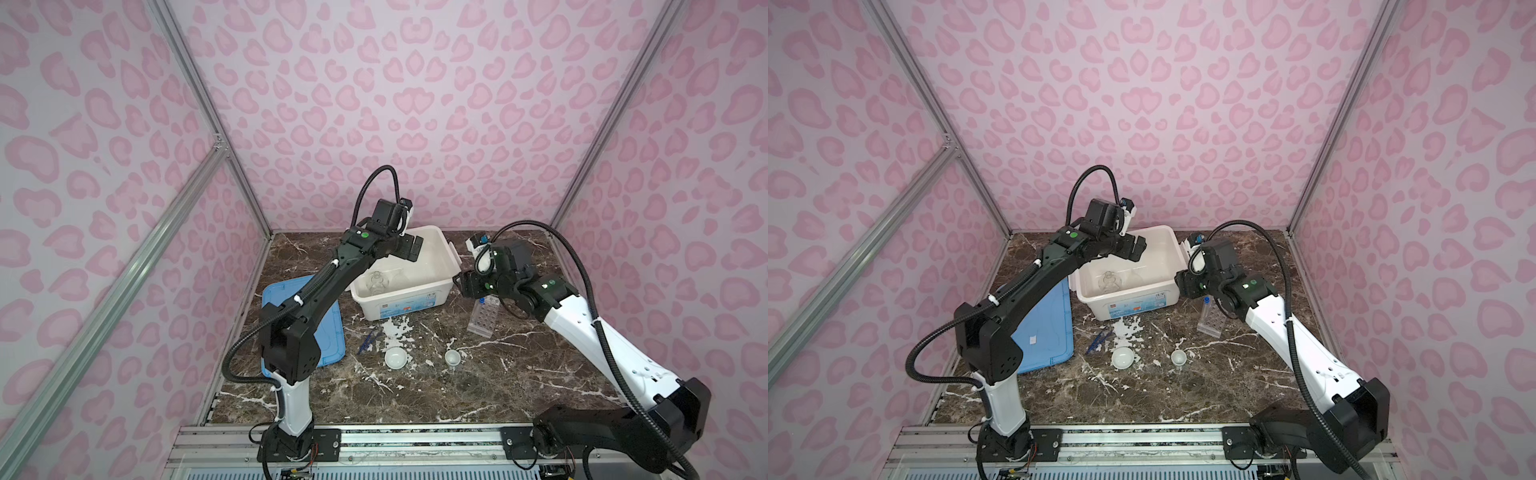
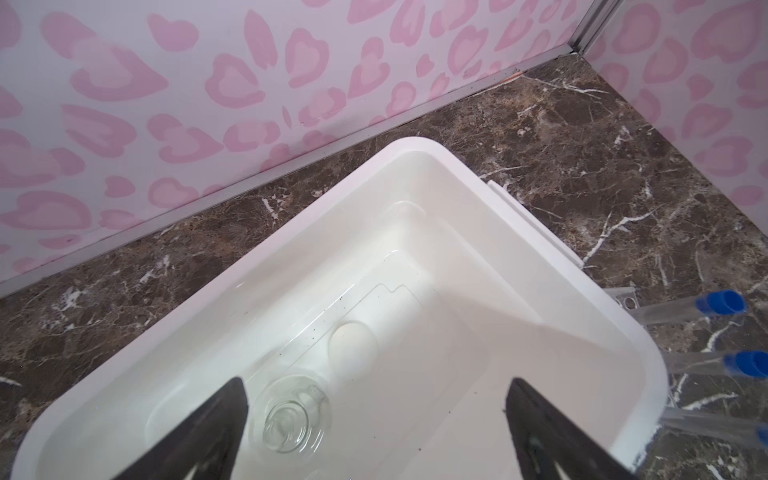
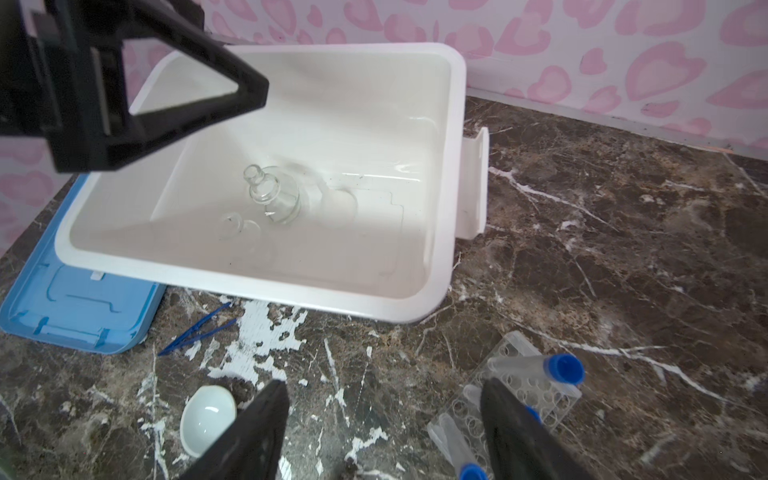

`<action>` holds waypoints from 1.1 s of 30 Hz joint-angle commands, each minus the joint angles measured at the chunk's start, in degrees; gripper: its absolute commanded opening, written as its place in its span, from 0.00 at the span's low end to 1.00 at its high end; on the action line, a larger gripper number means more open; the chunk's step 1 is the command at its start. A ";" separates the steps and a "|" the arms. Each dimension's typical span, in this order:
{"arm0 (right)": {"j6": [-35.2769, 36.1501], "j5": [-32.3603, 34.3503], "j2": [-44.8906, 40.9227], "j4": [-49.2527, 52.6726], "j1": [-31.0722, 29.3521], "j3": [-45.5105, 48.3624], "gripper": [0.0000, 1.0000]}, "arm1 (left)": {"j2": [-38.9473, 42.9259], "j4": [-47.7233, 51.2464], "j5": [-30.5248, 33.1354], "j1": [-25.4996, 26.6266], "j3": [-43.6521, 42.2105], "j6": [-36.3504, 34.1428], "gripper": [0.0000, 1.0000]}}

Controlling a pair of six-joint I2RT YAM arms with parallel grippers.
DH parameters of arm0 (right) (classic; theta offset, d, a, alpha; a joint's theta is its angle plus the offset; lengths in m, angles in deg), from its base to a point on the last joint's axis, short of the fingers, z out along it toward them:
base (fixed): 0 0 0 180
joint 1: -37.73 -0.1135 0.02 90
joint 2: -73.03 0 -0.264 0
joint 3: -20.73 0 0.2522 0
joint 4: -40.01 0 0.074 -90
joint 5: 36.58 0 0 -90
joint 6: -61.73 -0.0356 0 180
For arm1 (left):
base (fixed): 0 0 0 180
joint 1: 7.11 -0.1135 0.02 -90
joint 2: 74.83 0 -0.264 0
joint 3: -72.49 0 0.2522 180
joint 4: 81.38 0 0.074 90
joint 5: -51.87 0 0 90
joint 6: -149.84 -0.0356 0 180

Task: Organize the chemistry lab equipment
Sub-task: 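Withdraw the left gripper from the bin while the right gripper moves toward the white cup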

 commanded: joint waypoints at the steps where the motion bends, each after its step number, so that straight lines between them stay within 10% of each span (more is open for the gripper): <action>1: -0.48 6.09 -1.30 6.07 -3.86 1.46 0.76 | 7.87 -10.65 4.96 -0.11 -8.80 3.33 0.98; 14: -15.07 15.10 -2.81 11.55 -20.50 12.54 0.86 | 38.19 -24.47 19.35 -0.11 -46.14 14.35 0.98; 33: -19.36 10.28 7.61 4.60 -21.61 19.98 0.83 | 57.06 -26.05 25.04 -0.10 -68.91 21.28 0.98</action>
